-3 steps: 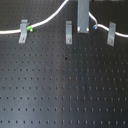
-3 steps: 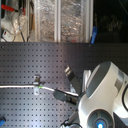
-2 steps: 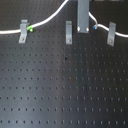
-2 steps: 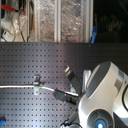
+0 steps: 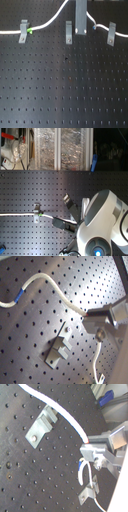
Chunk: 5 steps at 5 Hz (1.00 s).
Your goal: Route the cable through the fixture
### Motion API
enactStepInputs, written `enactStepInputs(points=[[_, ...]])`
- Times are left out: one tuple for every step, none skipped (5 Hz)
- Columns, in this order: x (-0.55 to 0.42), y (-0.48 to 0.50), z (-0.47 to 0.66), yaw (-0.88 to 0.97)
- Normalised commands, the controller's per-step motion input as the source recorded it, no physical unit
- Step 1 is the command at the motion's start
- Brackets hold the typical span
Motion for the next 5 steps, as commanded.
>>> enactStepInputs(points=[[0.004, 0.084, 0.42, -0.18], [0.005, 0.058, 0.40, -0.26], [0.021, 0.003, 0.00, 0.01], [-0.147, -0.021, 0.15, -0.25], [-0.335, -0.107, 0.01, 0.00]])
